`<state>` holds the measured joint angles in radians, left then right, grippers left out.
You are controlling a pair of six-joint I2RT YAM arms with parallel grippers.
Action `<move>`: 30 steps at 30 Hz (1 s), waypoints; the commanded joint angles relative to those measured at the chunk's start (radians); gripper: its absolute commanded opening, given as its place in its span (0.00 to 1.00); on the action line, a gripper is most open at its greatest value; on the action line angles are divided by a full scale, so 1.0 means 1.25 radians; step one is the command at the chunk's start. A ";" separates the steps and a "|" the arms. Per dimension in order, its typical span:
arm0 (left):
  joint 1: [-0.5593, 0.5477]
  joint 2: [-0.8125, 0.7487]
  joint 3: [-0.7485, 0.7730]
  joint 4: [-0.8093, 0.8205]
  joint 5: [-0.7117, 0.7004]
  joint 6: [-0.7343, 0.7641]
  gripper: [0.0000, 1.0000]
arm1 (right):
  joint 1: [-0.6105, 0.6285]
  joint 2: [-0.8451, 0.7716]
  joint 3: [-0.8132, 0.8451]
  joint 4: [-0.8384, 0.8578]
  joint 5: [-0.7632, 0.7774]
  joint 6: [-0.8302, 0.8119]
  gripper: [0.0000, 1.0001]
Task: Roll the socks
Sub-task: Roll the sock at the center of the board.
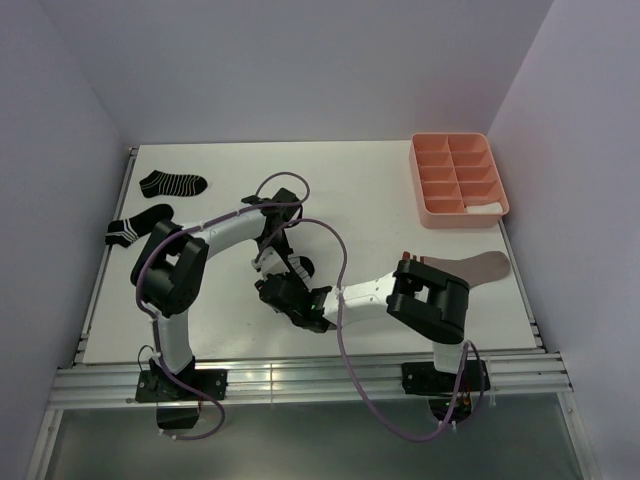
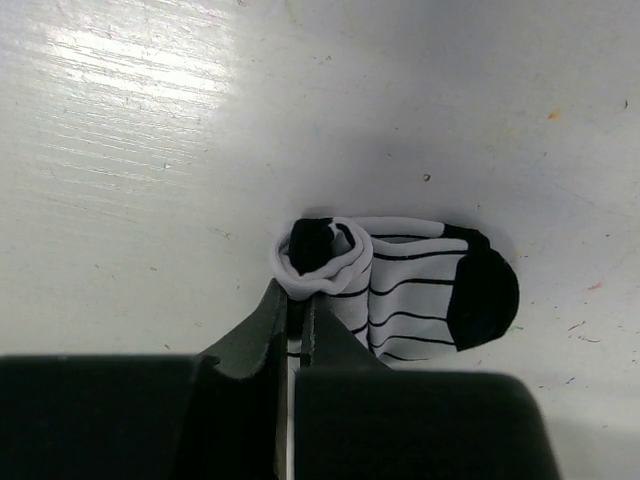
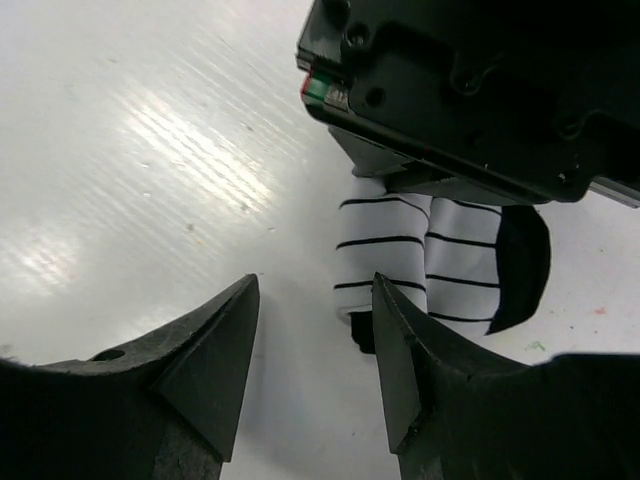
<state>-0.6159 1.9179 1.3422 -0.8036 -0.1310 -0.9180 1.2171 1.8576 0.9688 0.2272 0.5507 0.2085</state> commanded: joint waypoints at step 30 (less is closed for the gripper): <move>-0.013 0.059 0.011 -0.095 0.008 0.051 0.00 | -0.001 0.044 0.025 -0.014 0.090 -0.054 0.56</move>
<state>-0.6197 1.9480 1.3857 -0.8486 -0.1287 -0.8787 1.2198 1.8828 0.9764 0.1993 0.6468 0.1329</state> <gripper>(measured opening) 0.053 0.558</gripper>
